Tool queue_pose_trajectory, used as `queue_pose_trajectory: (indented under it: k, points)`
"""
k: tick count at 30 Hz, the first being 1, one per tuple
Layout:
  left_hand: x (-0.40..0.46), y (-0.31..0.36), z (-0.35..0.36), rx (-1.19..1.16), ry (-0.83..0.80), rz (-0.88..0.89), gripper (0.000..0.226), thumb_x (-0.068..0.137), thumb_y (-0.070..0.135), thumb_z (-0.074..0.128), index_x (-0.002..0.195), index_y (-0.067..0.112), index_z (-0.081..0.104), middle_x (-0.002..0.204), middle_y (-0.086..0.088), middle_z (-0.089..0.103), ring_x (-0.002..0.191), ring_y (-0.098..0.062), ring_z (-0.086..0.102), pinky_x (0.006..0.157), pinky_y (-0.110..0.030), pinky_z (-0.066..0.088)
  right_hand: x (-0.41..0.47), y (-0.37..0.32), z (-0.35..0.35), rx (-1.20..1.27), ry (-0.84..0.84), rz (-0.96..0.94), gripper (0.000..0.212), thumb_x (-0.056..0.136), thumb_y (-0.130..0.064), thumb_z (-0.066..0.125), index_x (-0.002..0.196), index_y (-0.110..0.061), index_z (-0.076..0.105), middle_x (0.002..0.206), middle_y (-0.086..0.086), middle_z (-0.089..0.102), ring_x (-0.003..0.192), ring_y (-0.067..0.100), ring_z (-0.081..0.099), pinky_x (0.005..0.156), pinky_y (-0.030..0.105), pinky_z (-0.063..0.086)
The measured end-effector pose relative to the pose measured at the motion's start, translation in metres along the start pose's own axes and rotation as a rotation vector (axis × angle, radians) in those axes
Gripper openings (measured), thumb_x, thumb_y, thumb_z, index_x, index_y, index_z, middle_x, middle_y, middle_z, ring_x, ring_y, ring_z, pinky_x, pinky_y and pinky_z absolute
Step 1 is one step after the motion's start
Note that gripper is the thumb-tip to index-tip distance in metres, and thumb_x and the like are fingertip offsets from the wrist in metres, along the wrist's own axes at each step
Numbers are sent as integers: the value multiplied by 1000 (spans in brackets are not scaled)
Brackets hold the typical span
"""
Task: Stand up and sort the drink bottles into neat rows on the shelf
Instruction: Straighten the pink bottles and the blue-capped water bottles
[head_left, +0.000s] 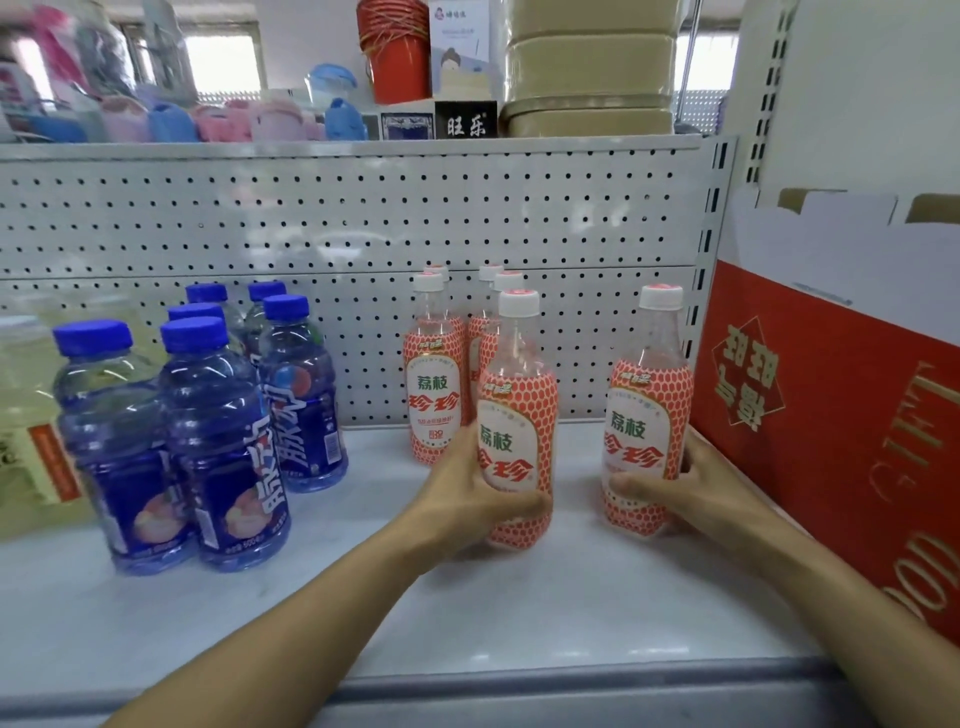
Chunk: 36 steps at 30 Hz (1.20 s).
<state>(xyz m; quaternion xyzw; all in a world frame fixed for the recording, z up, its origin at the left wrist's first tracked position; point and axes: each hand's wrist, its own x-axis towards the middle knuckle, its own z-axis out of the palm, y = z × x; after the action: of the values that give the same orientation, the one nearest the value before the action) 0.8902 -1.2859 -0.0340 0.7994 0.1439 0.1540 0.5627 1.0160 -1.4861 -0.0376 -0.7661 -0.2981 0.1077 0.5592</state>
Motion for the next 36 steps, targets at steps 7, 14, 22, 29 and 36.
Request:
queue_pose_trajectory:
  k: [7, 14, 22, 29, 36]
  points:
    - [-4, -17, -38, 24, 178, 7, 63, 69, 15, 87, 115, 34, 49, 110, 10, 65, 99, -11, 63, 84, -36, 51, 6, -5, 22, -81, 76, -46, 74, 61, -32, 91, 118, -31, 43, 108, -9, 66, 97, 10, 67, 76, 37, 60]
    - [3, -35, -57, 88, 252, 81, 70, 66, 29, 89, 121, 33, 46, 112, 9, 64, 98, -10, 66, 80, -33, 56, 20, -24, 76, -32, -42, -45, 69, 64, -20, 88, 115, -31, 42, 108, -7, 66, 95, 11, 68, 62, 28, 58]
    - [3, -45, -62, 219, 255, 187, 76, 64, 42, 89, 123, 30, 43, 119, 7, 52, 109, -13, 59, 91, -39, 57, 9, -22, 102, -108, 174, -189, 80, 59, -44, 90, 120, -25, 43, 112, -8, 58, 92, 1, 63, 67, 17, 54]
    - [-1, -41, -67, 320, 260, 204, 87, 64, 46, 88, 134, 26, 41, 120, 10, 45, 112, -9, 52, 94, -27, 49, 8, -25, 102, -112, 164, -187, 76, 60, -44, 87, 120, -24, 46, 104, -16, 62, 88, -4, 62, 63, 12, 52]
    - [-2, -46, -71, 298, 169, 86, 79, 61, 39, 92, 124, 35, 44, 124, 11, 46, 116, -13, 56, 101, -37, 51, 7, -19, 100, -98, 139, -176, 67, 68, -29, 88, 119, -27, 44, 106, -20, 58, 93, -5, 58, 62, 10, 50]
